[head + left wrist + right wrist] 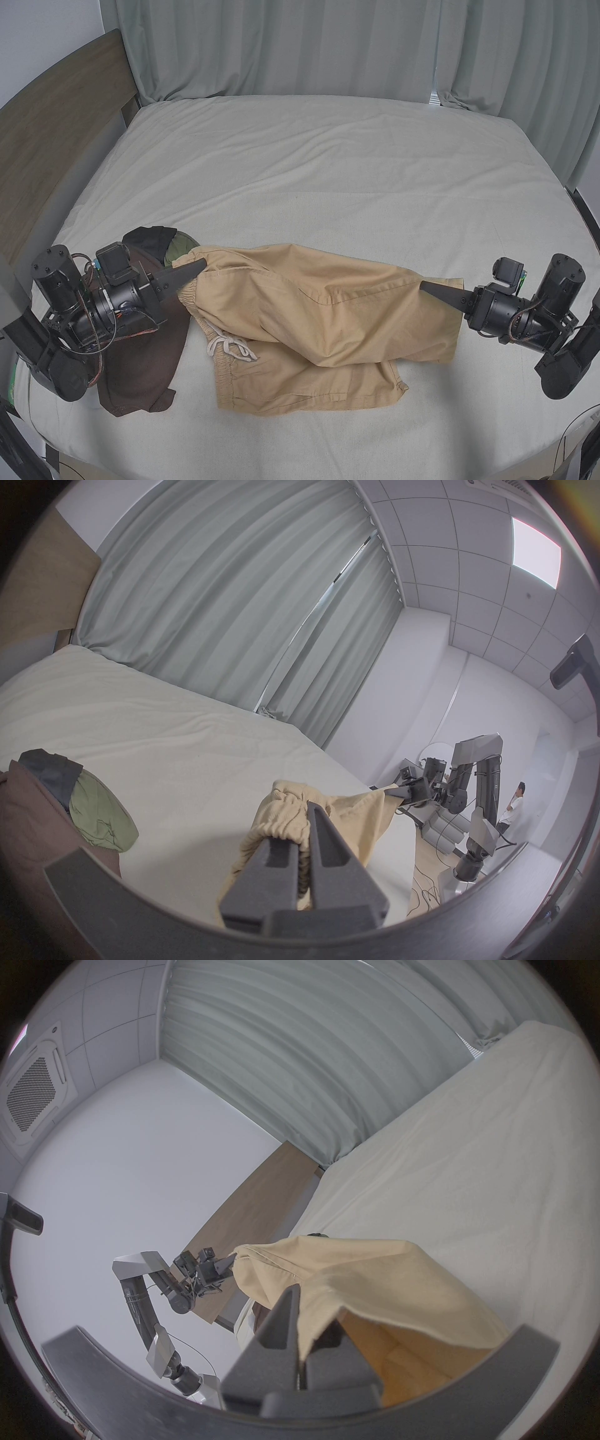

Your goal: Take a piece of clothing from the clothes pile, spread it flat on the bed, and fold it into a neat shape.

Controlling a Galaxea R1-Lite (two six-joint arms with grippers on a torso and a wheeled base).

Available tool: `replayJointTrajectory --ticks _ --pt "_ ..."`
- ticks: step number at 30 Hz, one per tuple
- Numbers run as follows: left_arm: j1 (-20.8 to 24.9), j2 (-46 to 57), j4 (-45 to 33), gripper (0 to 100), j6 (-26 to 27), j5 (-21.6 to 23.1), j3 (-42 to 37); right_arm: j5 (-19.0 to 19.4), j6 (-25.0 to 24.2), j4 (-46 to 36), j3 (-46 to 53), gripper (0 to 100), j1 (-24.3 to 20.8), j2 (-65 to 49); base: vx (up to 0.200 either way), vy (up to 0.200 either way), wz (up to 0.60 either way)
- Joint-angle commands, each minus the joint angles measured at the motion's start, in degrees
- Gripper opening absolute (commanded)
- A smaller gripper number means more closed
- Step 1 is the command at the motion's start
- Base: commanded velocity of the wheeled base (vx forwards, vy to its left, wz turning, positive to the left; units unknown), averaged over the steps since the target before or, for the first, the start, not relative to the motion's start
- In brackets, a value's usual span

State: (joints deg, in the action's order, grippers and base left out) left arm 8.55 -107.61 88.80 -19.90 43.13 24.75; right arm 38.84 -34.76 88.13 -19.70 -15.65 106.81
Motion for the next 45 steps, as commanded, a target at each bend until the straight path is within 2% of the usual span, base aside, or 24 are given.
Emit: replayJointTrajectory --ticks 1,11,19,25,35,45 --pt "-0.37 0.03 -0.03 0 0.03 0.11 0.13 0.01 -0.05 0.03 -0.16 0 -0.08 -1.96 0.0 0.0 0.0" --pt "-0.72 -0.15 -0.03 0 2.4 0.64 -0.05 0.01 -0.14 0.03 -1.04 0 0.45 -3.72 0.0 0.0 0.0" --pt "-0.99 -0.06 0.06 0 2.49 0.64 0.13 -0.08 -0.14 0.03 -2.01 0 0.45 -4.95 0.0 0.0 0.0" --pt "-2.66 0.38 0.06 0 2.58 3.45 0.13 -0.17 -0.14 0.03 -2.54 0 0.8 -5.48 0.0 0.0 0.0" --pt "-3.62 0.12 0.06 0 2.58 3.28 1.01 -0.26 -0.14 0.03 -3.59 0 1.68 -5.39 0.0 0.0 0.0" --pt "-4.5 -0.15 0.06 0 2.49 3.36 1.44 -0.26 -0.14 0.03 -4.38 0 4.4 -5.48 0.0 0.0 0.0"
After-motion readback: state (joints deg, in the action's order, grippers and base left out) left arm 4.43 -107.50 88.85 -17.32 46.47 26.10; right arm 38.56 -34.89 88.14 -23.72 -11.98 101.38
